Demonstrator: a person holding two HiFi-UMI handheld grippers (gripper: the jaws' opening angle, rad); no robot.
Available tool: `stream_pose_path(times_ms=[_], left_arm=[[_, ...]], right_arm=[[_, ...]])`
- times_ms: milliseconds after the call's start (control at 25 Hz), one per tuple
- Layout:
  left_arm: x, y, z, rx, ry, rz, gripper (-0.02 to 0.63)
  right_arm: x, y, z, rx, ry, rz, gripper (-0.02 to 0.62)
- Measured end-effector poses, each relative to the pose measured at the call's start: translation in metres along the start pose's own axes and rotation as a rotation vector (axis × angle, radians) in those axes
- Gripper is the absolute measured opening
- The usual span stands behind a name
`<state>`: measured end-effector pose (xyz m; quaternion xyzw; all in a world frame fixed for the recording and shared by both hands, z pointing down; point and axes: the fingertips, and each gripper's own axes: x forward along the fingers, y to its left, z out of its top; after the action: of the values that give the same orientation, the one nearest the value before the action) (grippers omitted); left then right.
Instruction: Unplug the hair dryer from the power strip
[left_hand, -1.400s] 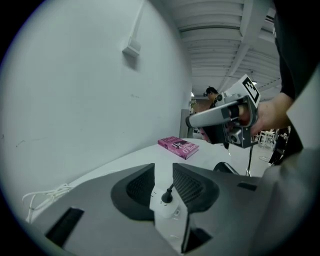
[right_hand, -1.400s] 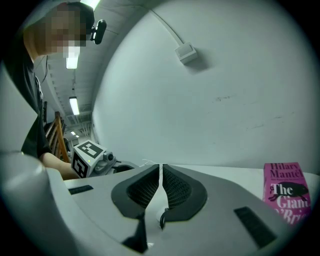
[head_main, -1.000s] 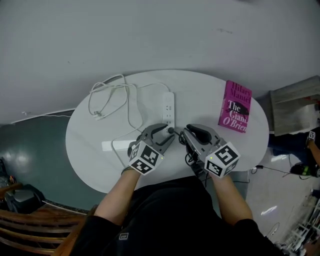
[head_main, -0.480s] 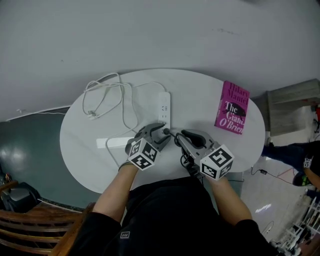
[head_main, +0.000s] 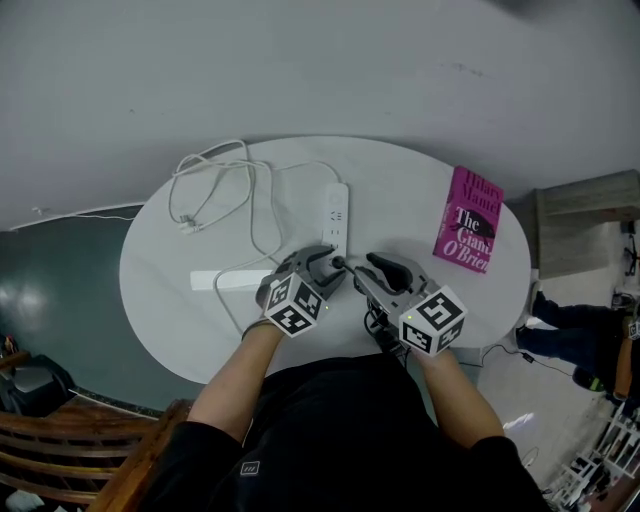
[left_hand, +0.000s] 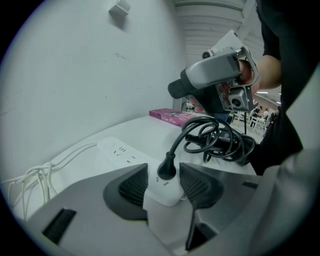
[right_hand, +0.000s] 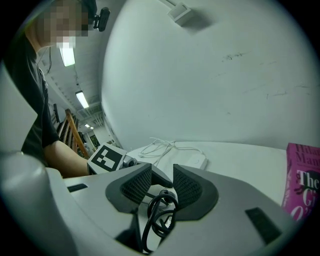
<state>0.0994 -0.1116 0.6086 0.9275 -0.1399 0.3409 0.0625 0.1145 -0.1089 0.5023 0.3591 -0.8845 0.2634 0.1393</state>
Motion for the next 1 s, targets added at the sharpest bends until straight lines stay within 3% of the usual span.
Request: stream_pose_path(times_ms=[280, 600, 1000], left_arm=[[0.0, 0.001, 0.0, -0.032, -0.067, 0.044, 0.201], [-0.002, 0.001, 0.0, -0.03, -0.116, 0.044, 0.201], [-0.003, 0.0, 0.0, -0.026, -0.124, 0.046, 0.201]], right_arm=[[0.018, 0.004, -0.018, -0.046, 0.109, -0.007, 0.15], [0.036, -0.002, -0.04, -0.109, 0.225, -0.057, 0.152], [0.052, -0.008, -0.063, -0.148, 0.315, -0.056, 0.152]])
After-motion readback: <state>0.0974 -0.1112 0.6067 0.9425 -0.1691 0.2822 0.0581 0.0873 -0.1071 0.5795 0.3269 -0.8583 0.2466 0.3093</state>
